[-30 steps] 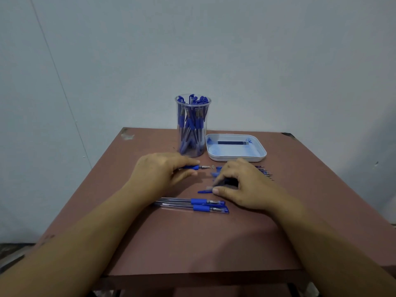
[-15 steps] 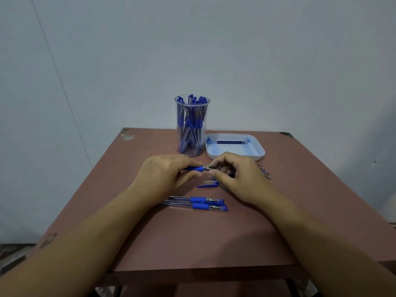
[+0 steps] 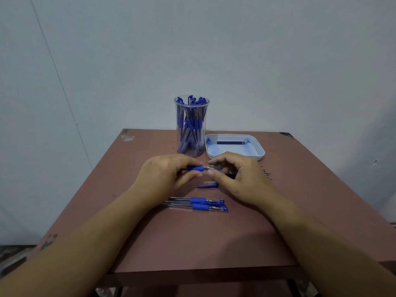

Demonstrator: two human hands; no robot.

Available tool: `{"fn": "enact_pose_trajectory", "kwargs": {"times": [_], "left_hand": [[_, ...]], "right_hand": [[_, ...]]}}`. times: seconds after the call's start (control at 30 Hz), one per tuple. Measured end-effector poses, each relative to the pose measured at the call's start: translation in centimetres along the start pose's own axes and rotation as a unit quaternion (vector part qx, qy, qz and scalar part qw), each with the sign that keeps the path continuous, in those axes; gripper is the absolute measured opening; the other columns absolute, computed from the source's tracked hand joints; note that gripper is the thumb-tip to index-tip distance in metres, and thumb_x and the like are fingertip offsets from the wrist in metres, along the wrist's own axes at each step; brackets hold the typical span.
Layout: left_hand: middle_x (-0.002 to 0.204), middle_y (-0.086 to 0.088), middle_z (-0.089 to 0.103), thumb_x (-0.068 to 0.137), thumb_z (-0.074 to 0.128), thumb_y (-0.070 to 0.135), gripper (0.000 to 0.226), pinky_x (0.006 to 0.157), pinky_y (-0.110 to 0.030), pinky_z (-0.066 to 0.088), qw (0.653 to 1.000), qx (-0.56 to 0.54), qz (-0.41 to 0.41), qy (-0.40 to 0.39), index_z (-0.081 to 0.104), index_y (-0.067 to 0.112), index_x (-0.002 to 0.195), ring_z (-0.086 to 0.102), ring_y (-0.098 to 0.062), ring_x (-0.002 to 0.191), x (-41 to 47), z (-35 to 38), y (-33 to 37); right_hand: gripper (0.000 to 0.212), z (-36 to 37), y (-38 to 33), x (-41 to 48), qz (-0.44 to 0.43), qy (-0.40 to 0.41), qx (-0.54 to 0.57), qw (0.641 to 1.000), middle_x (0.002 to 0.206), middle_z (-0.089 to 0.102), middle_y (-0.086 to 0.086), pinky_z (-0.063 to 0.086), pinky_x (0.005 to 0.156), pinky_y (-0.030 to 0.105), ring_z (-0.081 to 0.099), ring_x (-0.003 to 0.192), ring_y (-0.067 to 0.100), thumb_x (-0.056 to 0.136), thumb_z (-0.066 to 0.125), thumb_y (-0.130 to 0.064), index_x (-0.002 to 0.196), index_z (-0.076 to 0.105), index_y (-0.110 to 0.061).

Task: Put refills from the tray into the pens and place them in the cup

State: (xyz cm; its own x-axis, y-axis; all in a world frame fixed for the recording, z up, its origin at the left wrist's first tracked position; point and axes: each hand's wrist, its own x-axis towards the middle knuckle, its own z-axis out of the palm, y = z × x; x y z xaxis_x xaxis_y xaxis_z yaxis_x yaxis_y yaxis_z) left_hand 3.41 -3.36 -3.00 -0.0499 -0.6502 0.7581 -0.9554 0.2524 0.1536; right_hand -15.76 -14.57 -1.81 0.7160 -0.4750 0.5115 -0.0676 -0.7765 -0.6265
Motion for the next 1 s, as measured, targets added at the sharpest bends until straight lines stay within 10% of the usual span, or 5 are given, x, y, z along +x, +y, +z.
{"fn": "enact_pose_trajectory", "kwargs": {"times": [1.0], "left_hand": [[0.091,0.016,0.073,0.087,0.057,0.056,0.035,0.063,-0.028,0.054,0.999,-0.023,-0.04,-0.027,0.074,0.03,0.103,0.066,-0.003,0.076,-0.03,0.02,-0.44]], "right_hand": [[0.017,0.68,-0.45,0.21,0.056,-0.006,0.082,0.995,0.085,0.07,-0.006,0.054,0.074,0.026,0.064,0.079,0.007,0.084,0.068,-0.041,0.099,0.067,-0.033]]}}
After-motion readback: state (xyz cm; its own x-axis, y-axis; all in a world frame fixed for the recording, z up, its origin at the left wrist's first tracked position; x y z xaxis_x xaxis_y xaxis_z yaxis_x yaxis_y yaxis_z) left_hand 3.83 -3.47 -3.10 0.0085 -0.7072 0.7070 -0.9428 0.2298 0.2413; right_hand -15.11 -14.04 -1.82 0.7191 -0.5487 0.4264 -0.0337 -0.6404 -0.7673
